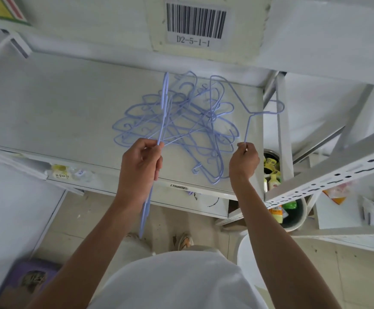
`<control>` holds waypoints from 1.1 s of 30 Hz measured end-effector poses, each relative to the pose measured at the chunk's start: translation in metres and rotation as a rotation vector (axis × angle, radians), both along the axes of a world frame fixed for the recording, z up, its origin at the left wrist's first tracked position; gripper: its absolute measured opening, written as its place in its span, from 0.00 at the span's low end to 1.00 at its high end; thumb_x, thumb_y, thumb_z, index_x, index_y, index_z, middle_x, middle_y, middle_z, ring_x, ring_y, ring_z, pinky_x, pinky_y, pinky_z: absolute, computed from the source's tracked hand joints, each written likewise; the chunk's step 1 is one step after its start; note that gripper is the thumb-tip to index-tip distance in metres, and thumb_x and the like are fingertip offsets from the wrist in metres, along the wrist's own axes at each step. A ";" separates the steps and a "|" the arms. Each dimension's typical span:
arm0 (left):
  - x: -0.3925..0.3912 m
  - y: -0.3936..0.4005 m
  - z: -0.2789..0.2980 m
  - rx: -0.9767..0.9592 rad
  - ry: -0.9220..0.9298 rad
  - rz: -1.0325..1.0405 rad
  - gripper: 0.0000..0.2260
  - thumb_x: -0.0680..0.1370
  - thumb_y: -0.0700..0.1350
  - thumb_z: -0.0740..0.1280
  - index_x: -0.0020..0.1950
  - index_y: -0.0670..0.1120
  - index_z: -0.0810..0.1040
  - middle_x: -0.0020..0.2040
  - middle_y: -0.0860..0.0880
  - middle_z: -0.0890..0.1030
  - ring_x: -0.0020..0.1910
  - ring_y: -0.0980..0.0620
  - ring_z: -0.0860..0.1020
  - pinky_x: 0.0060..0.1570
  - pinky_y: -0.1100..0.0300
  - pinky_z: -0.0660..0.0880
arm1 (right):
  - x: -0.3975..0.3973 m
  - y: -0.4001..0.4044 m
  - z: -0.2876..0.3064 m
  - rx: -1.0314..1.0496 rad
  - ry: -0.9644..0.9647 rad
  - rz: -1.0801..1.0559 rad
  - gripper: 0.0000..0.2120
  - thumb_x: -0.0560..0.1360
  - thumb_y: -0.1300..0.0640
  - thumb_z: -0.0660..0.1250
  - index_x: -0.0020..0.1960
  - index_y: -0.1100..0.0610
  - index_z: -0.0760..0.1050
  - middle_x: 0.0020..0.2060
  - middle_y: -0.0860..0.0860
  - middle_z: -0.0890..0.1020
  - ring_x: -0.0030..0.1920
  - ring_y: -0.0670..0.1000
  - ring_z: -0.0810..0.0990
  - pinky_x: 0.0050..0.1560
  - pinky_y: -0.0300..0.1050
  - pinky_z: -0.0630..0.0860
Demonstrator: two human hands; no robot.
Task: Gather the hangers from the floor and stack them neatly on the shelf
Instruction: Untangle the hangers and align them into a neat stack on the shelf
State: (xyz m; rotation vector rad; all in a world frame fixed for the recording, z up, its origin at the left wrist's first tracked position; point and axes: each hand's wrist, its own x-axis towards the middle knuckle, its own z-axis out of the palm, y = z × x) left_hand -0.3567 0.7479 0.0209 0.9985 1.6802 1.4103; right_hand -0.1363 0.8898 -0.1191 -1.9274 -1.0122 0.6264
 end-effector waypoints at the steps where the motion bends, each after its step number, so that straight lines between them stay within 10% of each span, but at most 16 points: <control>1: 0.000 0.000 0.000 0.004 0.005 -0.002 0.07 0.83 0.40 0.65 0.51 0.36 0.78 0.24 0.54 0.72 0.22 0.53 0.66 0.26 0.60 0.66 | 0.001 0.003 0.003 0.029 -0.007 -0.012 0.14 0.84 0.54 0.58 0.51 0.55 0.82 0.32 0.41 0.76 0.33 0.47 0.77 0.32 0.41 0.68; 13: -0.002 0.007 0.009 0.075 0.007 -0.007 0.08 0.82 0.42 0.66 0.48 0.37 0.78 0.25 0.53 0.71 0.23 0.51 0.65 0.26 0.59 0.65 | -0.019 -0.044 0.070 0.387 -0.077 0.223 0.12 0.85 0.49 0.62 0.49 0.53 0.80 0.23 0.48 0.72 0.24 0.48 0.70 0.24 0.36 0.62; 19: 0.013 0.014 0.005 0.058 -0.003 -0.049 0.20 0.86 0.48 0.60 0.34 0.49 0.61 0.27 0.54 0.63 0.27 0.47 0.63 0.25 0.62 0.64 | -0.046 -0.115 0.086 0.225 0.172 0.519 0.12 0.84 0.56 0.60 0.43 0.54 0.68 0.25 0.51 0.70 0.24 0.44 0.63 0.24 0.44 0.60; 33: 0.009 -0.020 -0.014 -0.061 0.084 0.196 0.24 0.85 0.51 0.59 0.38 0.33 0.67 0.33 0.30 0.69 0.29 0.37 0.68 0.31 0.45 0.69 | -0.107 -0.193 0.072 0.009 0.240 0.967 0.12 0.84 0.48 0.53 0.41 0.42 0.61 0.28 0.41 0.71 0.27 0.47 0.68 0.31 0.51 0.69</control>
